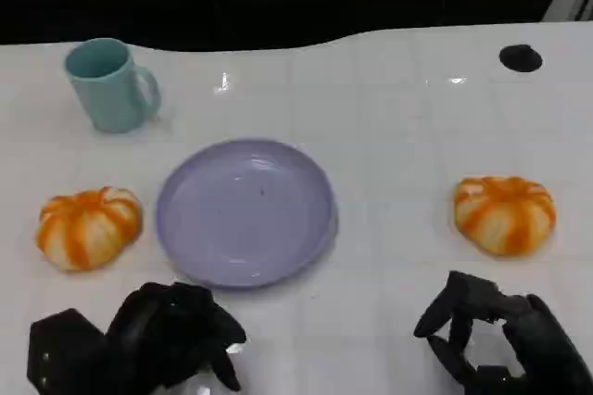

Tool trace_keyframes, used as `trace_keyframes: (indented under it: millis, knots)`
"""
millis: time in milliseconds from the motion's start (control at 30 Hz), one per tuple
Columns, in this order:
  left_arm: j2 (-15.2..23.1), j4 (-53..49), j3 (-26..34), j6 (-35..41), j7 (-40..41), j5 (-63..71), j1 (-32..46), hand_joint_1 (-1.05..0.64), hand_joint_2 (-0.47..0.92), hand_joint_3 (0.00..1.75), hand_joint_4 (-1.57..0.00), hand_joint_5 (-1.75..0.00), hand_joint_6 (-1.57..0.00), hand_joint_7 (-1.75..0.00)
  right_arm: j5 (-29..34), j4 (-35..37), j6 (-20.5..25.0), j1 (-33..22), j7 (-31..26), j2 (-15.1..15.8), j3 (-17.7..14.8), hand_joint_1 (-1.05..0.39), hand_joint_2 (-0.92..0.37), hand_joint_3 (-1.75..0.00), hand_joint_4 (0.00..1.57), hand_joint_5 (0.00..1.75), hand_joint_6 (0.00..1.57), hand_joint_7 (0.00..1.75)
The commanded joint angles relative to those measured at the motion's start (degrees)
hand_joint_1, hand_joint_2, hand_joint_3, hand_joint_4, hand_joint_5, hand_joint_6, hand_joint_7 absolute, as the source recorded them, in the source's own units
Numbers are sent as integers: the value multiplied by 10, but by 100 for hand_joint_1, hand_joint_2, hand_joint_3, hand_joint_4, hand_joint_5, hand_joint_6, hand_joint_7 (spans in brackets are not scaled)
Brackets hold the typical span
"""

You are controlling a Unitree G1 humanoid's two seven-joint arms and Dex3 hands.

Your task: Grasp the bread from the table and place it into the plate.

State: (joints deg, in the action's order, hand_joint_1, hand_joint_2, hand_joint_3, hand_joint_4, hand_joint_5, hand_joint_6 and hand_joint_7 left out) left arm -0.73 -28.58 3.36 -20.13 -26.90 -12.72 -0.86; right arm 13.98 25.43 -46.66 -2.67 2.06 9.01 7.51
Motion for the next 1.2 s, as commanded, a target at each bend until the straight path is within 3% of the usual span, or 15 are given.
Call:
trace_keyframes:
  millis: [33, 833, 1067, 1133, 1200]
  knots:
    - [9, 6, 4, -4, 2, -1, 3, -105, 79, 1, -150, -94, -157, -50, -1, -4, -3, -2, -3, 11, -5, -35, -51, -98, 71, 175, 66, 139]
    - [8, 3, 5, -1, -3, -6, 1, -105, 79, 0, -149, -95, -157, -50, 2, -10, 3, -4, -4, 10, -5, -34, -51, -96, 72, 175, 66, 138]
    - [8, 3, 5, 0, -3, -7, 1, -105, 79, 0, -149, -95, -157, -49, 11, -10, -3, 2, -24, 11, -13, -32, -48, -101, 69, 148, 72, 105]
    - [8, 3, 5, -1, 0, -4, 1, -105, 79, 0, -149, -95, -157, -50, 31, -19, -2, 7, -36, 20, -18, -33, -55, -86, 63, 134, 75, 83]
    - [8, 1, 5, -4, 0, -4, 0, -105, 79, 0, -150, -95, -157, -50, 54, -30, 6, 9, -48, 26, -22, -35, -69, -55, 60, 120, 74, 68]
